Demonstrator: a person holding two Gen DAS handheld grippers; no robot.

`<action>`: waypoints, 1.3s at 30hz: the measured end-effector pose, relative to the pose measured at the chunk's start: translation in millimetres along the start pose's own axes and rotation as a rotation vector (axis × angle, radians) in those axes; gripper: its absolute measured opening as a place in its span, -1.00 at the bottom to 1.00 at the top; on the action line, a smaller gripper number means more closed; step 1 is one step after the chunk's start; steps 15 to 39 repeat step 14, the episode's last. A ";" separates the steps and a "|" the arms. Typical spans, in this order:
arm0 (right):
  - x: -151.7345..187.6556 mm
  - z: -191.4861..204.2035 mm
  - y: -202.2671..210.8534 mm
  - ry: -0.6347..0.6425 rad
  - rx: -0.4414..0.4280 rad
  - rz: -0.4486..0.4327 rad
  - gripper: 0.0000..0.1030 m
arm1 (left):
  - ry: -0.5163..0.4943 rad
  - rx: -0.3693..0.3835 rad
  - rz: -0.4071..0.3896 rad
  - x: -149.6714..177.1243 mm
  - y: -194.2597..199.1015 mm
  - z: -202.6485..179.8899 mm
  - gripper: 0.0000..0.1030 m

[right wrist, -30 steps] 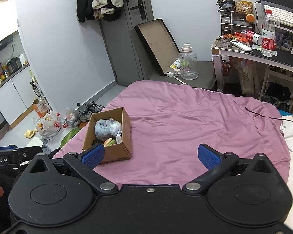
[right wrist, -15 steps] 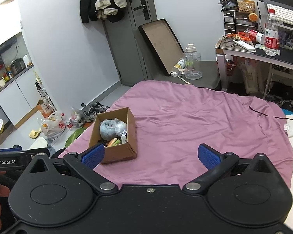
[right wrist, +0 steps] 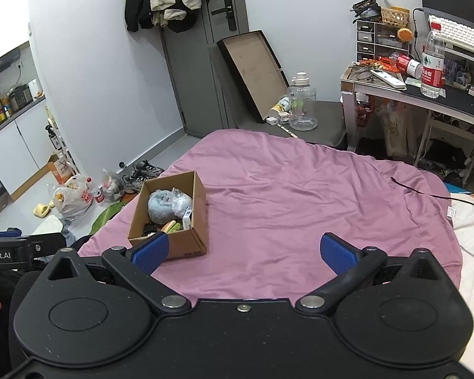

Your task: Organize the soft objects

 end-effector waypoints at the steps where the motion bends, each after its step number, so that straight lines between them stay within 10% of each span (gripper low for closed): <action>1: 0.5 -0.3 0.1 0.001 0.002 0.001 1.00 | -0.003 0.000 0.000 0.3 -0.2 0.2 0.98; 39: 2.0 -4.3 -2.9 -0.016 -0.010 0.012 1.00 | -0.028 -0.001 -0.010 -0.5 1.2 -3.9 0.98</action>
Point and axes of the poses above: each gripper's, at about its wrist camera, not at the fingertips, and y roughly against the way its jaws point, z to its left, x to its underside, the point moved 7 cm from there along -y, roughly the way its jaws point, and after that the axes turned 14 degrees about -x, right-handed, at the moved point
